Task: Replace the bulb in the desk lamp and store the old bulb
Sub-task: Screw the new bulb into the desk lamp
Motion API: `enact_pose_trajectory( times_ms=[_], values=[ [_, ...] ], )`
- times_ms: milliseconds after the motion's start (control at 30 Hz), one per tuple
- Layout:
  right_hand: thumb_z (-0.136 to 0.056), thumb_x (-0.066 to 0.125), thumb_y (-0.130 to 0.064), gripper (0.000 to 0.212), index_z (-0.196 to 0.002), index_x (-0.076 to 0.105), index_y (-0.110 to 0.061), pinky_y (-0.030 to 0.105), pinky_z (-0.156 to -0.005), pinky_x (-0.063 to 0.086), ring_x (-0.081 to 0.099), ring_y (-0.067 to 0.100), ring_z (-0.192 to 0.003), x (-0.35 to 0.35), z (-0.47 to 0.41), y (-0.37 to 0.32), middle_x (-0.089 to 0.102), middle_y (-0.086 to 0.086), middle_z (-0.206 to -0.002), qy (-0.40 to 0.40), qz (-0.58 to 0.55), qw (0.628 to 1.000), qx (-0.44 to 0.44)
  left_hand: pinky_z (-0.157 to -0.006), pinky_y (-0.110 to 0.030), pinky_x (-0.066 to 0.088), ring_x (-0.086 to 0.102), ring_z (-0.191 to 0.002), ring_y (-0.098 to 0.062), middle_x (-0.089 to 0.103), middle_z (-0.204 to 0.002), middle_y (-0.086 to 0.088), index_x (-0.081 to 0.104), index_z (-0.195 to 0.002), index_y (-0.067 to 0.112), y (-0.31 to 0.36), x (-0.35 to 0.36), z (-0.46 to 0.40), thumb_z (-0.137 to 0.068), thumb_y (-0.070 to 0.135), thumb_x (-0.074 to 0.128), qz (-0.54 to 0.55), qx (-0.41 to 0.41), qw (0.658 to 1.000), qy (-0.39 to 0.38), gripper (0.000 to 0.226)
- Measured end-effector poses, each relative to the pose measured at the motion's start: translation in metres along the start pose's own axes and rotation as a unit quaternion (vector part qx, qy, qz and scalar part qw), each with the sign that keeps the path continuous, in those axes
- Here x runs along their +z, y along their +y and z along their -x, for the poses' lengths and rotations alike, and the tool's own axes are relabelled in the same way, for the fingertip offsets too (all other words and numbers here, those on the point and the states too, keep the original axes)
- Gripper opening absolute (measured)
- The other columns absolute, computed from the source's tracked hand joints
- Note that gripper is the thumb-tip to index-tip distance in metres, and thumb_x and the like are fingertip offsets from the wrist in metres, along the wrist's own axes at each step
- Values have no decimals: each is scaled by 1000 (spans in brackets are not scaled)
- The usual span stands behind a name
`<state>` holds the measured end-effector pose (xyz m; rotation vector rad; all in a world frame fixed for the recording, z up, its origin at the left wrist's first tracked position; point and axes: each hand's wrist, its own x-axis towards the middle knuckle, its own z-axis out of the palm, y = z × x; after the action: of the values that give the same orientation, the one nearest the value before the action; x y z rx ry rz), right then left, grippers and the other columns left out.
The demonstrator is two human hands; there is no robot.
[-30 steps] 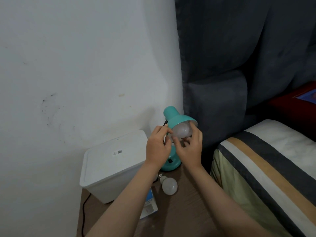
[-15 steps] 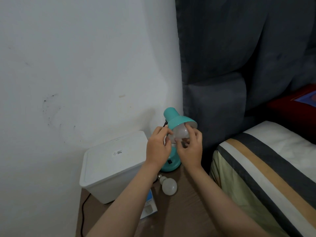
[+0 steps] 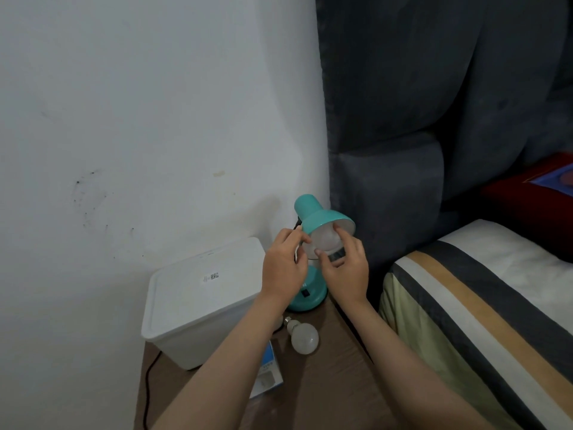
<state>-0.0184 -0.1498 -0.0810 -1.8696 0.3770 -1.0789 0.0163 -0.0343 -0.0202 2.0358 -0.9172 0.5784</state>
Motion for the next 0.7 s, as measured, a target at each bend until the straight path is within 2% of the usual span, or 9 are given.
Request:
enact_pose_trajectory(
  times_ms=[100,167,333,467,567,700],
  values=[
    [-79,75,-23,58,-132,50,-18,27,-77,49,58,14,-100,1,-1,-2,57,6,-120,0,-25,999,31,-67,-23,49,57,-77,-13,61,-97,-3,62,-92,12,-2,-1,0,-82,-4,56,-4,-2,1000,-3,20],
    [-80,75,-25,59,-132,49,-16,26,-81,47,55,14,-106,2,-1,-2,57,6,-122,-6,-34,998,45,-68,-25,49,57,-77,-12,61,-97,-3,62,-92,12,-2,-1,0,-82,-4,56,-2,-1,1000,-3,20],
    [-82,73,-24,59,-134,45,-18,29,-86,51,57,15,-108,-2,-3,-6,59,5,-123,-27,-52,996,62,-72,-24,49,58,-84,-14,61,-99,-4,62,-92,12,-1,0,-1,-82,-3,56,-1,-8,1000,-8,19],
    [-84,70,-18,69,-143,35,-23,29,-77,56,64,16,-92,-5,5,-7,54,7,-126,-56,-60,994,74,-86,-25,48,57,-107,-17,60,-118,-5,58,-105,12,2,-8,3,-83,4,57,23,-24,998,-51,24],
    [-84,69,-11,59,-136,42,-18,34,-77,57,64,14,-87,-7,22,-13,51,6,-120,-29,-73,995,64,-104,-29,38,40,-131,-16,46,-140,-5,53,-115,17,0,-20,20,-83,11,58,34,-57,995,-78,33],
    [-83,67,-6,44,-123,51,-14,40,-75,58,62,15,-86,0,49,-23,54,4,-104,-51,-62,997,-11,-108,-27,26,30,-136,-17,34,-147,-4,50,-117,21,-22,-50,60,-85,18,60,5,-128,991,-40,33]
  ],
)
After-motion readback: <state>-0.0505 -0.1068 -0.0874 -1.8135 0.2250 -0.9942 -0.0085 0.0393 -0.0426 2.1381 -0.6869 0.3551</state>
